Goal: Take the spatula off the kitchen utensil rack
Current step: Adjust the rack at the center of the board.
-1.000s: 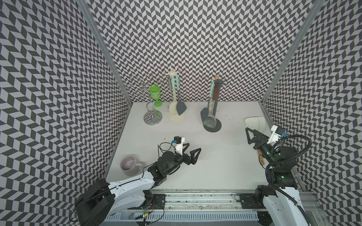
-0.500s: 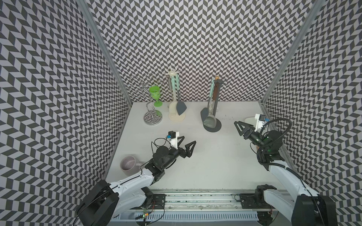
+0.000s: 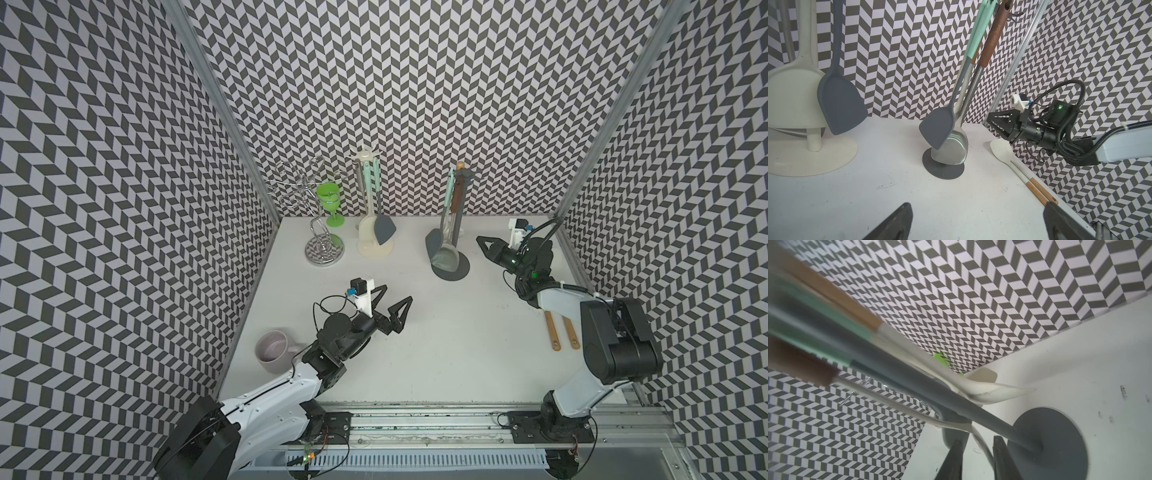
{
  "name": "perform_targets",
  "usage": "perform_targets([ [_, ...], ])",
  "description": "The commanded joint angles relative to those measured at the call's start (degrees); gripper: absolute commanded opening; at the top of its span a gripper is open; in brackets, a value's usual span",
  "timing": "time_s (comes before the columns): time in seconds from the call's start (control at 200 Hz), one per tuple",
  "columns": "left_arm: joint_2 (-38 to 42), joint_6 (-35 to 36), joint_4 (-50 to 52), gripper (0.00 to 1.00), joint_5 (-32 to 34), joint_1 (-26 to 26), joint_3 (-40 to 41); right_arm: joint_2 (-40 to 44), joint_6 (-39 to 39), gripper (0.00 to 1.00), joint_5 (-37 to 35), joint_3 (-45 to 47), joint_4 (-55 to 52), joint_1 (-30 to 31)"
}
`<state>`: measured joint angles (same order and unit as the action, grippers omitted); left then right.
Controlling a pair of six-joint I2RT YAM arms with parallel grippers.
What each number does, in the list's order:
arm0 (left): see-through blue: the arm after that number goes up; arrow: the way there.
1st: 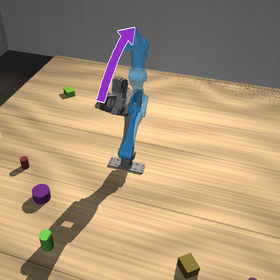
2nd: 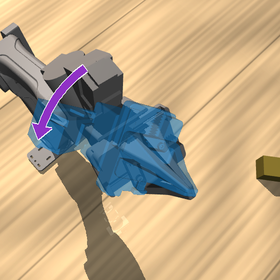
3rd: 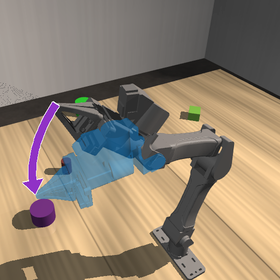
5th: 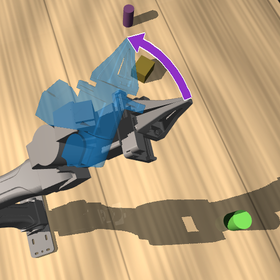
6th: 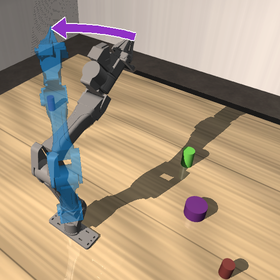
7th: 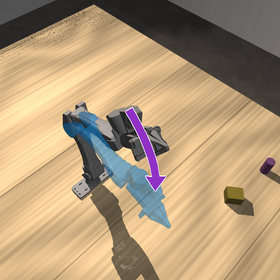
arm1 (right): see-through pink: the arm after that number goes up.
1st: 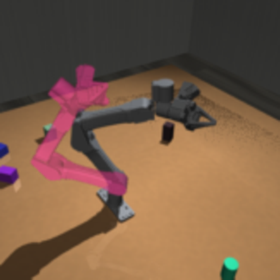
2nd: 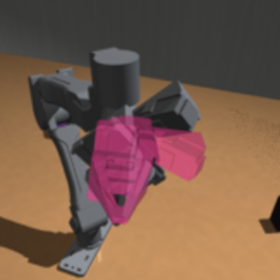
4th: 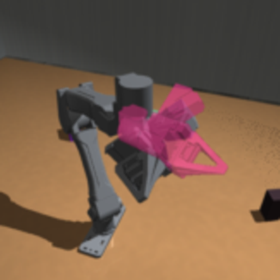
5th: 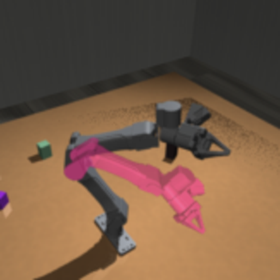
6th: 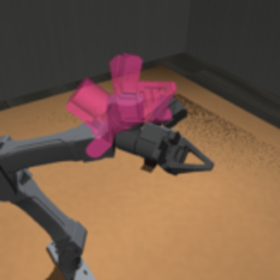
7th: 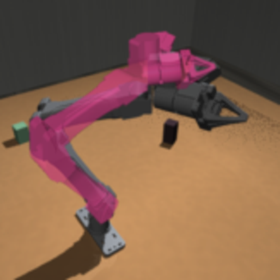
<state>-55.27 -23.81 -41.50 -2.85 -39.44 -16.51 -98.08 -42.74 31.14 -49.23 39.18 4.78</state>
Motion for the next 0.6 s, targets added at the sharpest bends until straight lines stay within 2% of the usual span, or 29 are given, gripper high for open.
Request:
perform_targets([
  [0.0,1.66,0.91,0.19,1.00,0.91,0.29,0.89,-4.67,-3.34,0.24,-1.49,-2.40,2.75,0.54],
  [0.205,2.95,0.93,0.66,1.00,1.26,0.24,0.96,-13.27,-6.14,0.17,-1.34,-6.03,2.07,2.16],
  [0.596,4.06,0.96,0.80,1.00,1.27,0.24,1.24,-22.49,-10.03,0.16,-2.21,-12.19,1.28,6.83],
])
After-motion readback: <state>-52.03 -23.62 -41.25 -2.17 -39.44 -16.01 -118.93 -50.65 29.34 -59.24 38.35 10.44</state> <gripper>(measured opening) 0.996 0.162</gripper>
